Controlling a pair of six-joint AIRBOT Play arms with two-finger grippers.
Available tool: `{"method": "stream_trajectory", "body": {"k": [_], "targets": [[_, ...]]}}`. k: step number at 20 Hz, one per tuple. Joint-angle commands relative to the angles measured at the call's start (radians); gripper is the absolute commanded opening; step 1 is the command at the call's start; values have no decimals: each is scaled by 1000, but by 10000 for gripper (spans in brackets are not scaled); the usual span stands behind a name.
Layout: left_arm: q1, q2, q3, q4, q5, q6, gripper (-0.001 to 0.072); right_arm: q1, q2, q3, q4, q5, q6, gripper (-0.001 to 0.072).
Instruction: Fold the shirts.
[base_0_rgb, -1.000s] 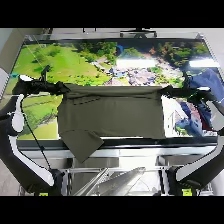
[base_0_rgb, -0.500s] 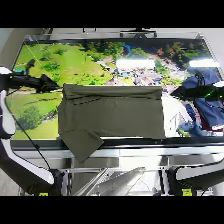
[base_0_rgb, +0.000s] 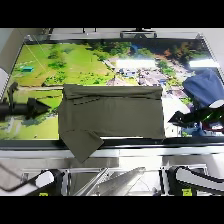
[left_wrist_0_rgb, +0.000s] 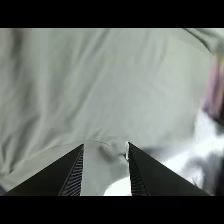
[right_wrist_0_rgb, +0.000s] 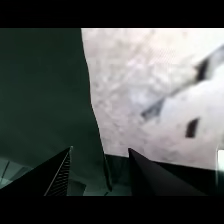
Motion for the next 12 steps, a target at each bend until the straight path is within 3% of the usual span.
{"method": "stream_trajectory", "body": {"k": [1,4,7,8,9,12], "targets": [[76,316,-346,-2,215,30,316,3,19,-148,29,-72,-14,439],[89,470,-473,-3,222,29,313,36,17,-175,171,-100,-108,436],[89,529,-534,0,190,17,316,88,-12,-175,215,-143,-130,434],[89,527,-544,6,172,14,344,100,-27,-175,233,-146,-144,411],[89,518,-546,32,154,13,344,109,-41,-175,246,-146,-165,316],[89,427,-540,102,87,-32,344,113,-56,-175,248,-158,-174,301]]}}
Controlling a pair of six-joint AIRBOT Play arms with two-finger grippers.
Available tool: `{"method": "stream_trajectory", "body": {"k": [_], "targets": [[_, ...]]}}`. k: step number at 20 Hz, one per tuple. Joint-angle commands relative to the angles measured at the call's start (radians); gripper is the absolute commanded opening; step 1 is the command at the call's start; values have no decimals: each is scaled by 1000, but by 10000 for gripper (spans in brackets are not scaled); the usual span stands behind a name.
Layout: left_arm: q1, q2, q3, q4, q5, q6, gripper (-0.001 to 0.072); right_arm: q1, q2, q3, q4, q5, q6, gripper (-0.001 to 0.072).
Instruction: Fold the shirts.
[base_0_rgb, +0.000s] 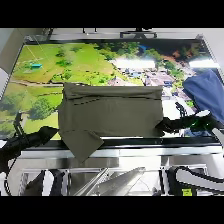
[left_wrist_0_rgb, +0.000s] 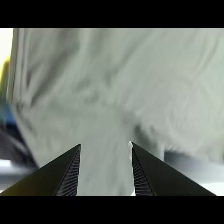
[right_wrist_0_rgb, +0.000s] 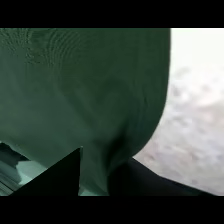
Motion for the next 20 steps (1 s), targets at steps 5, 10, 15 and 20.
{"method": "stream_trajectory", "body": {"k": [5,10,15,20], "targets": [[2,-251,8,64,-58,-24,344,14,-19,-4,39,-37,-33,301],[-1,-448,100,148,-70,-31,344,14,-19,-4,46,-35,-33,301],[-115,-559,106,132,43,-31,344,14,-19,-4,46,-34,-33,301],[-278,-615,107,98,174,-39,345,14,-19,-4,49,-5,-33,301]]}}
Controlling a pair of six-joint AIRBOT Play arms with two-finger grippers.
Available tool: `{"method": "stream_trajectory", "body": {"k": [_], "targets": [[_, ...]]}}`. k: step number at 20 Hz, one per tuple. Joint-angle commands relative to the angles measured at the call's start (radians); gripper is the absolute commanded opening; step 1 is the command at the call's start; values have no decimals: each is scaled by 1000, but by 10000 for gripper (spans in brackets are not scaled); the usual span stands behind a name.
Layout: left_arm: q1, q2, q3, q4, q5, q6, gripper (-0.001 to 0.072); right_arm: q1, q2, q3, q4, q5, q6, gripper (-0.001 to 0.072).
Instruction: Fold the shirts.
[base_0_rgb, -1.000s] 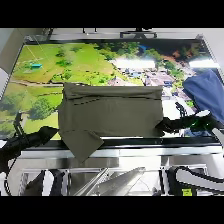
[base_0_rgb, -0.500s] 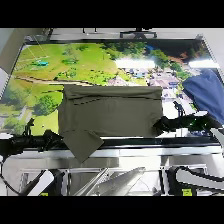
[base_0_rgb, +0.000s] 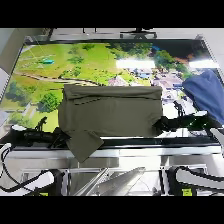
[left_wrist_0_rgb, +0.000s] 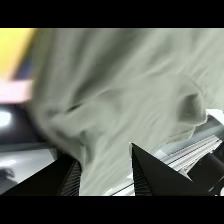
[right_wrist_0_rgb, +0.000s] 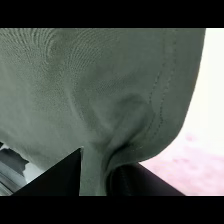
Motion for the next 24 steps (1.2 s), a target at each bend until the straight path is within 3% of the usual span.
{"method": "stream_trajectory", "body": {"k": [1,4,5,6,10,16,19,24], "targets": [[-74,-39,0,8,119,-2,344,0,0,0,2,31,0,301],[-74,-37,0,8,111,-3,339,-3,0,0,2,31,0,301],[-74,-36,0,7,94,-3,221,-3,0,0,-2,36,0,299],[-74,-36,0,9,74,3,1,-3,0,0,-5,46,1,295],[-74,-35,1,8,38,4,16,-8,0,0,-13,133,5,19],[-71,130,3,8,24,-8,20,-126,4,6,-31,140,42,18],[-42,225,71,-76,-69,0,21,-163,4,29,-3,143,39,19],[-50,249,296,-185,-125,3,21,-150,4,130,149,248,15,19]]}}
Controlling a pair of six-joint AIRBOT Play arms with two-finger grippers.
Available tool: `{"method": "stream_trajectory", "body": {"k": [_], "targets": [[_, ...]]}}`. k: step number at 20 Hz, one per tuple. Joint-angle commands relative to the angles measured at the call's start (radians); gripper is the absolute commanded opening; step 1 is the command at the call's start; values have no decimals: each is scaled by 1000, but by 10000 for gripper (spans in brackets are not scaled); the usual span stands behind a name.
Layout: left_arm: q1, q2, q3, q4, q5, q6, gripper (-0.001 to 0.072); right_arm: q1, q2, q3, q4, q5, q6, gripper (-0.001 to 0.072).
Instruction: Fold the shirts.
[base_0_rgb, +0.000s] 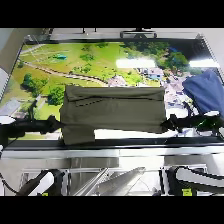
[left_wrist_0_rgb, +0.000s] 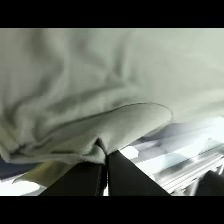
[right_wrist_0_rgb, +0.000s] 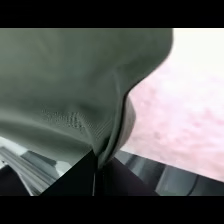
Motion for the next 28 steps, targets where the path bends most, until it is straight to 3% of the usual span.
{"method": "stream_trajectory", "body": {"k": [1,6,12,17,18,19,20,21,22,23,24,25,28], "targets": [[-29,-20,154,-97,-32,3,21,10,0,71,137,47,-18,19],[-141,-288,449,-95,27,4,21,68,-34,220,301,-95,-32,19],[-198,-657,768,-95,66,12,21,166,-230,408,337,-300,-102,20],[-219,-883,980,-97,63,14,21,194,-365,457,341,-354,-158,26],[-224,-914,1021,-96,47,14,60,193,-378,457,338,-354,-177,38],[-225,-940,1066,-97,27,13,316,189,-381,458,317,-362,-178,170],[-232,-958,1112,-95,5,13,456,177,-379,469,283,-360,-178,247],[-228,-964,1147,-94,1,13,641,161,-374,489,231,-361,-175,258],[-219,-963,1184,-94,0,13,708,140,-369,522,166,-354,-158,265],[-206,-963,1230,-94,0,12,708,118,-367,560,102,-338,-119,395],[-192,-963,1276,-95,-3,-3,708,99,-367,598,35,-326,-71,569],[-177,-963,1319,-95,-16,-35,708,90,-367,619,-8,-323,-35,655],[-161,-954,1390,-95,-54,-77,708,100,-383,628,-34,-318,-30,658]]}}
